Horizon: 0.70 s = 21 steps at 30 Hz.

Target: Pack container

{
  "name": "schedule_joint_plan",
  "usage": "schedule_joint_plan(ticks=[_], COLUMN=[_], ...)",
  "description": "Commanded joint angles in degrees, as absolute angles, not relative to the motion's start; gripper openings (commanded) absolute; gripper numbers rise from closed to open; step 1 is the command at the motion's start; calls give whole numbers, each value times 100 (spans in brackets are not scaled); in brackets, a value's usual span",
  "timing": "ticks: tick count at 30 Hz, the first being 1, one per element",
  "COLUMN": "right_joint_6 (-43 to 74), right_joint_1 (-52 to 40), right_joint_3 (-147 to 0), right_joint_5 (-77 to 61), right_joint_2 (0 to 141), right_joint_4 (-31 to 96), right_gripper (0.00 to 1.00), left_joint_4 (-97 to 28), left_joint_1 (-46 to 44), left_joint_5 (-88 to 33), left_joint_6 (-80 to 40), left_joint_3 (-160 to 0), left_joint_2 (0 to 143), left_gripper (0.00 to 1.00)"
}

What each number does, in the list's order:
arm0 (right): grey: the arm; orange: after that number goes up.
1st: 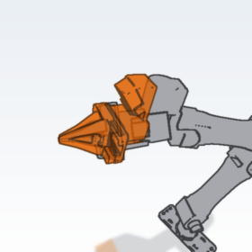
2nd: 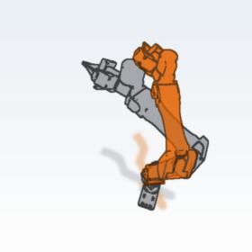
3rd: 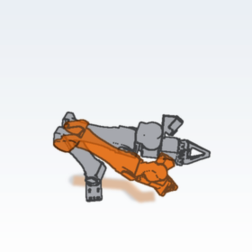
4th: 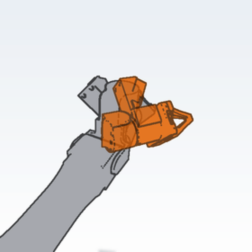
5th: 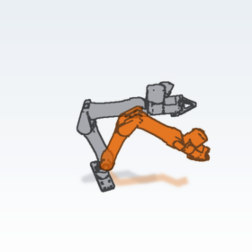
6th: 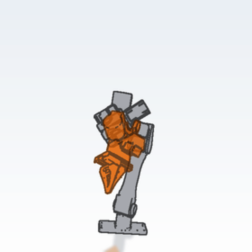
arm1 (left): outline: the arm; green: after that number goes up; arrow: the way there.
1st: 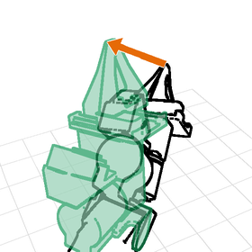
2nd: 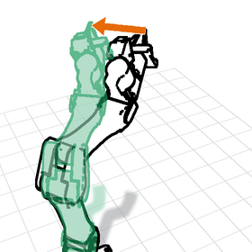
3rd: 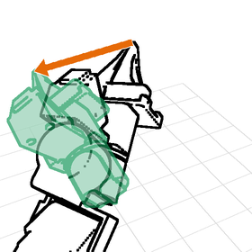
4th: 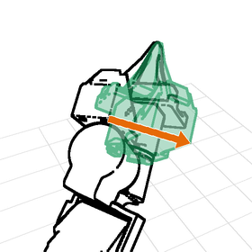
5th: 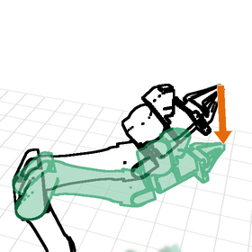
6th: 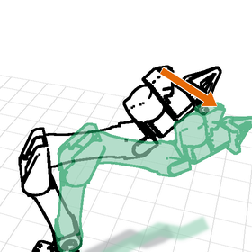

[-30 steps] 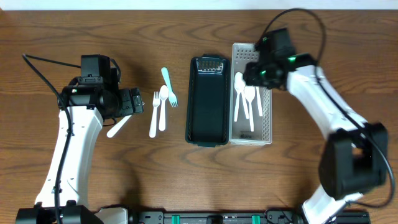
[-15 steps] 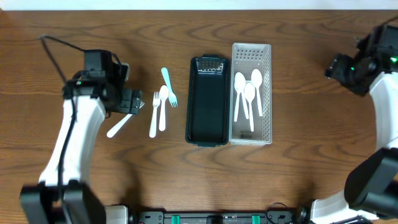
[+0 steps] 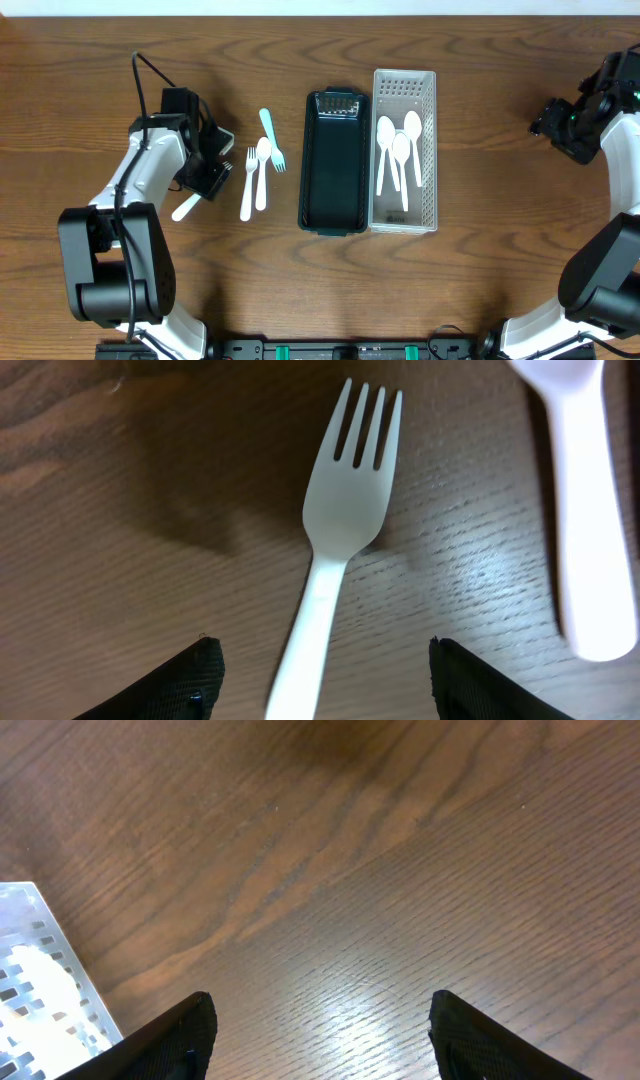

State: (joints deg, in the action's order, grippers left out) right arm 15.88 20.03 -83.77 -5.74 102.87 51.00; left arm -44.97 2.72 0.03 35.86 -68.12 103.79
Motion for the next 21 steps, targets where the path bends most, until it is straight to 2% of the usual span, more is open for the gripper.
schedule_joint_plan(ticks=[1, 12, 21], right_joint_6=[1577, 1579, 1579], right_joint_1=[2040, 2040, 2040], right_joint_3=[-8337, -8337, -8337], right_joint_5=[-576, -576, -578], right_joint_2=[10377, 10377, 10377], right_joint_4=[5096, 5063, 5033], right_gripper=[71, 70, 70], left_joint_4=[-4560, -4604, -4630], left_joint_1=[392, 685, 685], left_joint_5=[43, -239, -349], left_joint_6=[4143, 4204, 4355], left_joint_3=[-6855, -6847, -6847], left_joint_2=[10506, 10838, 11146], left_gripper=[68, 57, 54])
